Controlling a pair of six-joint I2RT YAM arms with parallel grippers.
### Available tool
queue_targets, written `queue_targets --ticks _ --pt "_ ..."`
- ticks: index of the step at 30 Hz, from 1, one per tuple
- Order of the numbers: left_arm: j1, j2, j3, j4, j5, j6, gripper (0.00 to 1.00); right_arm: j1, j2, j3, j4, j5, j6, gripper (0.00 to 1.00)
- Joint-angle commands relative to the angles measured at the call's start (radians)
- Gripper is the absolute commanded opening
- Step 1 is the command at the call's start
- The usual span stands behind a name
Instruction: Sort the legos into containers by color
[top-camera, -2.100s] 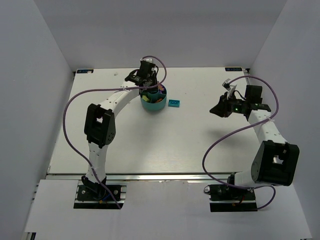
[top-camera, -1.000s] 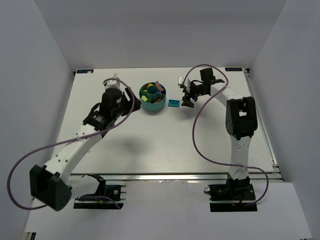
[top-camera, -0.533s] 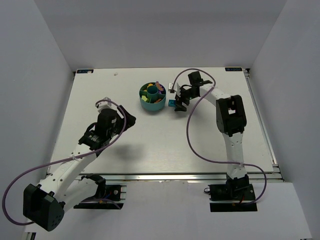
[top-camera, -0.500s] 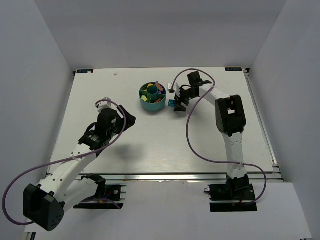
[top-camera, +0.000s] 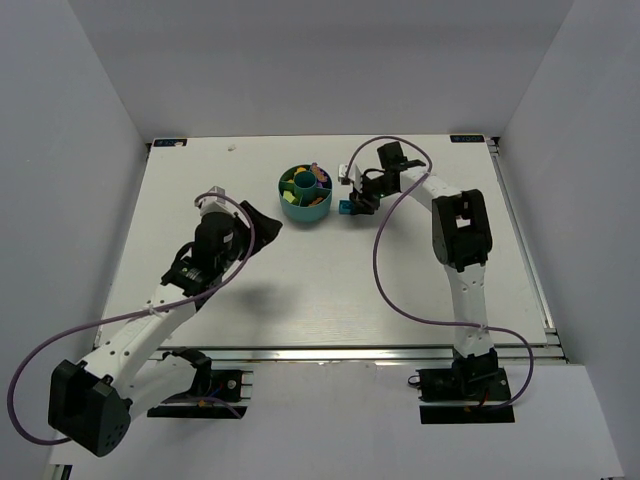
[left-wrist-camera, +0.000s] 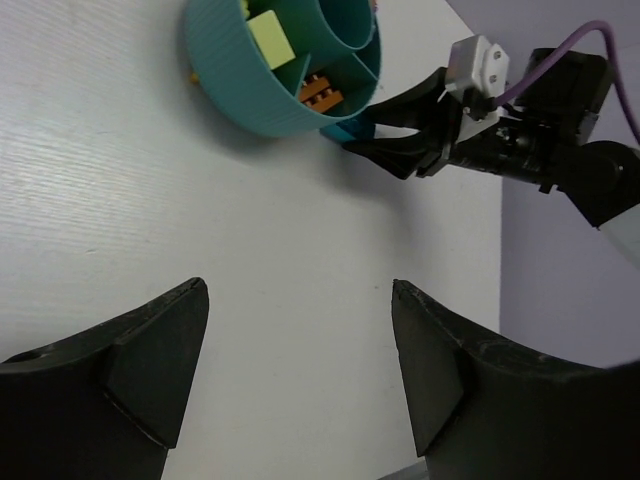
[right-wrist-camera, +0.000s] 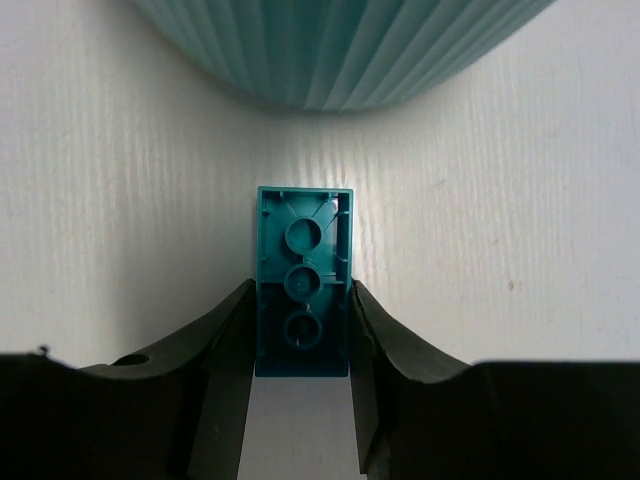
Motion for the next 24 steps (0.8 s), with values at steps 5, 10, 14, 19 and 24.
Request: queue_targets --ticks 5,10,14,19,24 --pt "0.003 0.137 -0.03 0.244 0.217 -0.073 0.82 -0.065 -0.262 -0.236 -0.04 -0.091 0.015 0.02" --pt "0.0 0.249 -0.032 0.431 0.358 -0.115 0.82 -0.047 -0.543 -0.47 -0.047 -0.197 0.039 0.0" --pt "-0.02 0.352 -0.027 0.575 0.462 -0.168 0.82 -0.003 -0.704 -0.629 0.044 -0.233 0.162 0.0" --pt "-0.068 0.464 0.008 0.687 0.519 -0.202 0.82 0.06 -0.821 -0.746 0.149 -0.208 0.288 0.0" --pt "-0.114 0.527 0.031 0.77 0.554 -0.233 0.81 0.108 -0.843 -0.751 0.202 -0.191 0.377 0.0"
